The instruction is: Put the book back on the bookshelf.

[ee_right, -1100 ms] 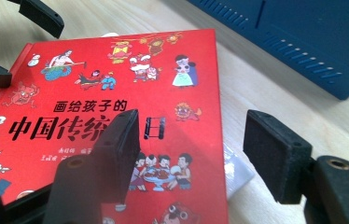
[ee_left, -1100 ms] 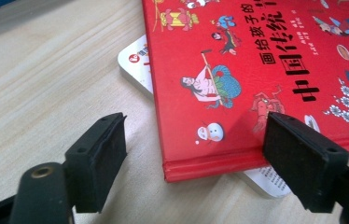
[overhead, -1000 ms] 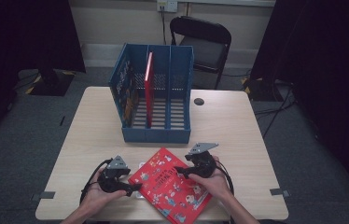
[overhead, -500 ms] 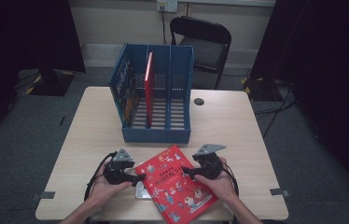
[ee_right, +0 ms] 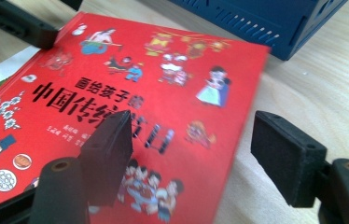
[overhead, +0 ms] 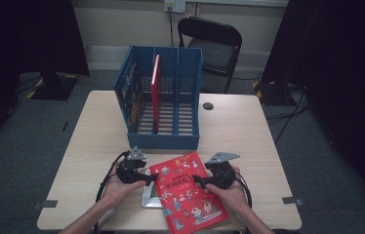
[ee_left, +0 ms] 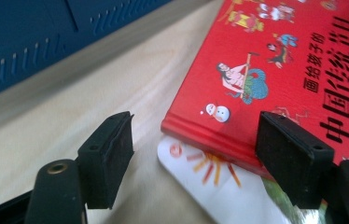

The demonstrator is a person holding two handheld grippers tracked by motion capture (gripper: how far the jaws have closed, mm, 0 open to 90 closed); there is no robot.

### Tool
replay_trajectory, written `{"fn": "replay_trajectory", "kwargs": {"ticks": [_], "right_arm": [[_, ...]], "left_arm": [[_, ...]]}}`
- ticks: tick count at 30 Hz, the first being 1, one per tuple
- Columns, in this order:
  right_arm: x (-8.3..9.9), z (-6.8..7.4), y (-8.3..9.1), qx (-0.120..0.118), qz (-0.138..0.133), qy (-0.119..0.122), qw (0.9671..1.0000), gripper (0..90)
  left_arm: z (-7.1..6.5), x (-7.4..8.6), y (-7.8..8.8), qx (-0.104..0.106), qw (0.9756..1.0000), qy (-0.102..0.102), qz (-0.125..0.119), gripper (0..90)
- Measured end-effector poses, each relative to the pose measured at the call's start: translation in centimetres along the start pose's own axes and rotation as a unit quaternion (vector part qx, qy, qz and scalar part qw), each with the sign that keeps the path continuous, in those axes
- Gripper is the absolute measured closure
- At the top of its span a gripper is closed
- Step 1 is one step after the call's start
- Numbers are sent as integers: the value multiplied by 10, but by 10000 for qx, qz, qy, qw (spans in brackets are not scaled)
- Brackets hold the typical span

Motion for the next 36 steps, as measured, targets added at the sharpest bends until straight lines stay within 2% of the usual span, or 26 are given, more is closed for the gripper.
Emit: {"fn": "replay_trajectory", "kwargs": {"ticks": [3,6,12,15,18,21,24,34,36], "right_arm": [[0,0,-2,82,0,0,10000,255],[1,-2,-1,45,-18,-53,10000,253],[4,-5,0,69,31,-90,9999,232],[4,-4,0,37,27,-76,10000,230],[5,-3,0,15,54,-57,10000,223],[6,-3,-1,-14,93,-88,9999,216],[7,-3,-1,-71,110,-123,9998,216],[14,2,5,69,86,-67,9999,181],[15,2,6,76,65,-89,9999,169]], "left_arm": [[2,-3,-4,19,9998,113,-137,285],[0,-2,-1,10,9999,85,-147,315],[-19,4,15,287,9989,-28,-374,329],[-30,7,13,546,9979,-12,-337,331],[-35,6,8,634,9975,-5,-302,317],[-38,6,3,612,9975,-112,-340,280],[-40,3,0,607,9977,-120,-279,237],[-32,-7,-10,530,9981,-78,-296,240],[-30,-8,-12,527,9979,-72,-366,245]]}}
Point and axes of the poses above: each handheld gripper's, and its own axes: y roughly backward along the jaws, x roughly out of its underside, z roughly to its left, the point moved 4 cm from there along -y, roughly forward along the jaws, and after that the axes turned 13 degrees about -y, right-handed, at the moved point
